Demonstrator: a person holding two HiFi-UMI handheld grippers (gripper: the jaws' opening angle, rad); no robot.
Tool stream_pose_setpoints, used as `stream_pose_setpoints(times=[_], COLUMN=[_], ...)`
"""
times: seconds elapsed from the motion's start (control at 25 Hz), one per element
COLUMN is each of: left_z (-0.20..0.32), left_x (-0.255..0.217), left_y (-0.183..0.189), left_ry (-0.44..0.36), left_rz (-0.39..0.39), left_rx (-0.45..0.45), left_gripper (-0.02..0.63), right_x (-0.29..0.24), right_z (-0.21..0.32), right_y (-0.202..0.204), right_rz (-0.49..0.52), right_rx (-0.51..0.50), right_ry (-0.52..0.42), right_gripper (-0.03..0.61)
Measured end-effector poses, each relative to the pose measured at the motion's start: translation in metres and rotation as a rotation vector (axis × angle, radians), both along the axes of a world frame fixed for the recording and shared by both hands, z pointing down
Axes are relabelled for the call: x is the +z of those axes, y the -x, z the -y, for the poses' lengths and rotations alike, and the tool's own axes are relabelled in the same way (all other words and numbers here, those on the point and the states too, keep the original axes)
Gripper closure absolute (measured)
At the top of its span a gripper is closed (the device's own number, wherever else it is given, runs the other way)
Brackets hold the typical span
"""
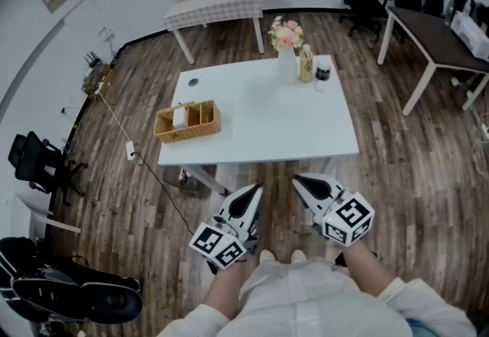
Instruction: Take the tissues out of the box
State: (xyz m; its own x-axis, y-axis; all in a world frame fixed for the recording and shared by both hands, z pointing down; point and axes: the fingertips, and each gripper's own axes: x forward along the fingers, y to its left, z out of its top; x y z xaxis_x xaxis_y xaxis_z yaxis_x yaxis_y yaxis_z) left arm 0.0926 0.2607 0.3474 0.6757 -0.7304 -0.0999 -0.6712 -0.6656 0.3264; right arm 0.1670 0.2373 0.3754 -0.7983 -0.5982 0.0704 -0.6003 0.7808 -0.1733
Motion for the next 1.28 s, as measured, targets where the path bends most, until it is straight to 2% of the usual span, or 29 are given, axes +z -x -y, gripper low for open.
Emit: stream_pose_setpoints(times=[0.32,0.68,0.92,1.28], left_z=[-0.001,0.003,0.007,0.011], left_x=[0.015,0.018,0.019,0.024], left_y=[-0.015,-0.023,-0.028,-0.022], left_ry=[0.050,0.063,0.070,0.081], left_rz=[-0.012,-0.001,0.002,-0.007], left_rx=[0.018,0.025,0.023,-0.006], left_gripper=[0.612,0.612,0.612,0.612], right_x=[0.011,0.015,0.007,0.022], right_z=[0.000,0.005,0.009,0.017], right_y=[-0.002,-0.009,-0.015,-0.025], right_rz=[-0.001,0.012,0.153,0.139], right_rx=[-0.003,-0.009,-0.039,0.007], right_ry=[0.035,0.049,0.097,0.125], right_gripper=[0.546,0.546,0.543,0.541])
